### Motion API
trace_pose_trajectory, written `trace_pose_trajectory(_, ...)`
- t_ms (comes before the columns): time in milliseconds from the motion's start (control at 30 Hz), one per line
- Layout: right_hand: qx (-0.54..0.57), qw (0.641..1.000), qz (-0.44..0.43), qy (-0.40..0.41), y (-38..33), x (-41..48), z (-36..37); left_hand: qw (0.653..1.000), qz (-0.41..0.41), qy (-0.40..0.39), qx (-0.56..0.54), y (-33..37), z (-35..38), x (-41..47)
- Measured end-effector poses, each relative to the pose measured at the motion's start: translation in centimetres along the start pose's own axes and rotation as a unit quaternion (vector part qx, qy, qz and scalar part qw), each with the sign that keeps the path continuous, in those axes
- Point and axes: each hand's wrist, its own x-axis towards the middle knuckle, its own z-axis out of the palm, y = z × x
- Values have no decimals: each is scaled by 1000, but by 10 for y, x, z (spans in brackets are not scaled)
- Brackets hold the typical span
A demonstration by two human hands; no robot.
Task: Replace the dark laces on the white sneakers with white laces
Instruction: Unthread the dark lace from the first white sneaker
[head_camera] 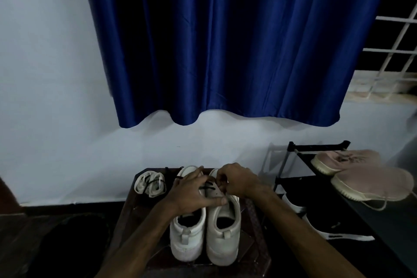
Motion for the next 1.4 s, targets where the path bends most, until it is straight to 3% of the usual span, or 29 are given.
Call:
trace_pose_trajectory(133,-45,998,-43,-7,8,-1,-4,999,-39,-22,-7,3,-3,-3)
trace_pose_trajectory(267,141,987,-59,40,63,-21,-10,999,-49,-18,-12,2,-1,-4)
trace_pose_trajectory(367,230,969,10,92,88,-40,-3,999,-43,-1,-12,3,1,-6)
trace_pose_trajectory(533,164,980,-28,110,54,-20,-15,999,-27,27,5,5,2,-7)
trace_pose_trajectory(600,63,995,-66,31,32,-9,-16,999,-25,22,14,3,4,-6)
trace_pose_trajectory(700,-24,998,-43,-48,11,1,-7,999,-27,22,25,2,6,-4)
trace_pose_trajectory(1000,-217,969,-115,-3,-9,-4,-10,999,-26,29,25,2,6,-6)
trace_pose_trajectory(1100,-215,967,-120,58,14,-13,-20,999,-26,36,19,2,5,-7)
trace_pose_trajectory(1200,-111,987,19,118,73,-31,-36,999,-21,43,19,2,5,-7)
trace_pose_trajectory(1267,-107,985,89,105,95,-42,-39,998,-20,47,23,3,7,-7)
trace_pose_trajectory(1333,-106,989,67,77,86,-41,-33,998,-15,47,23,3,7,-6)
trace_pose_trajectory(1400,-40,994,-2,100,56,-30,-27,999,-15,43,22,4,6,-6)
